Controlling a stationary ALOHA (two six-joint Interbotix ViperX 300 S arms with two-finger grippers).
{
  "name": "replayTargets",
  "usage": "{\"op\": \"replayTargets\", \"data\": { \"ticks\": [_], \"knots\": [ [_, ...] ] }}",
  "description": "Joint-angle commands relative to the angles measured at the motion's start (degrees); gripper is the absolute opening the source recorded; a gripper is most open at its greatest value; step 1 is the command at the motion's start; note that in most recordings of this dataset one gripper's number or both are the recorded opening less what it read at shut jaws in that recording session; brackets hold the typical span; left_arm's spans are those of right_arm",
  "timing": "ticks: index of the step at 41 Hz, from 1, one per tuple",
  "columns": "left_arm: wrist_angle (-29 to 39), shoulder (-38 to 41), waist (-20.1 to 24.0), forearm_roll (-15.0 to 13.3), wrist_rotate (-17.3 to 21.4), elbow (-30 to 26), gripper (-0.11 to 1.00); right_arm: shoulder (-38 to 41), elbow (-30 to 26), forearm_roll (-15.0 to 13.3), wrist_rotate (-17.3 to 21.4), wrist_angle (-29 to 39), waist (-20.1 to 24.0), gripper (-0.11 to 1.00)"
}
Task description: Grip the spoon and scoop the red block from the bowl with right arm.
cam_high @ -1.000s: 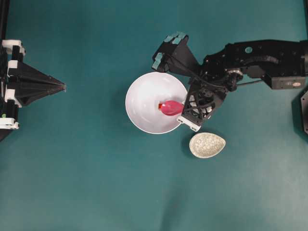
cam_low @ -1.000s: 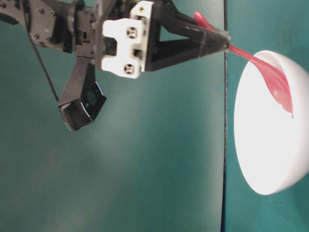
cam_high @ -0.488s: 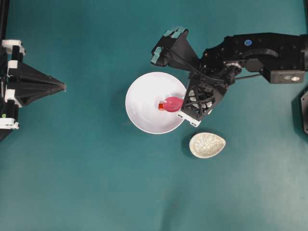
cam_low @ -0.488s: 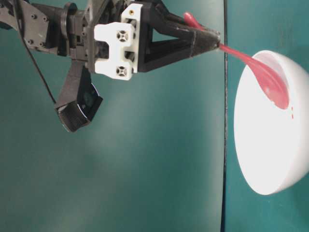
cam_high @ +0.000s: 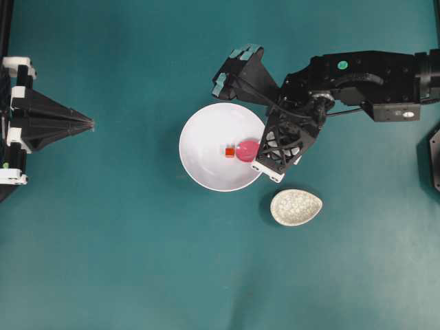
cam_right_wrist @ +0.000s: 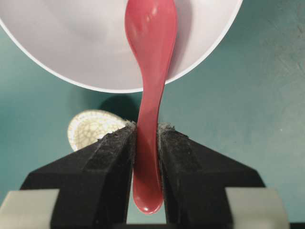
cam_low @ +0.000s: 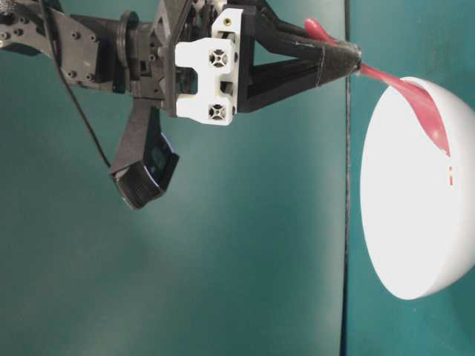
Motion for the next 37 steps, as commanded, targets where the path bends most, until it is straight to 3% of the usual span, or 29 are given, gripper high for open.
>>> {"op": "replayTargets", "data": {
  "ticks": [1,37],
  "knots": [
    [-0.44,0.44,-0.18,0.18,0.09,-0.62,0.00,-0.53,-1.85,-0.09,0.00,-0.26,-0.26,0.22],
    [-0.53,0.44,-0.18,0.26,0.09,-0.26,0.00,4.57,-6.50,1.05,-1.58,-6.33,-0.26,0.22]
  ]
}}
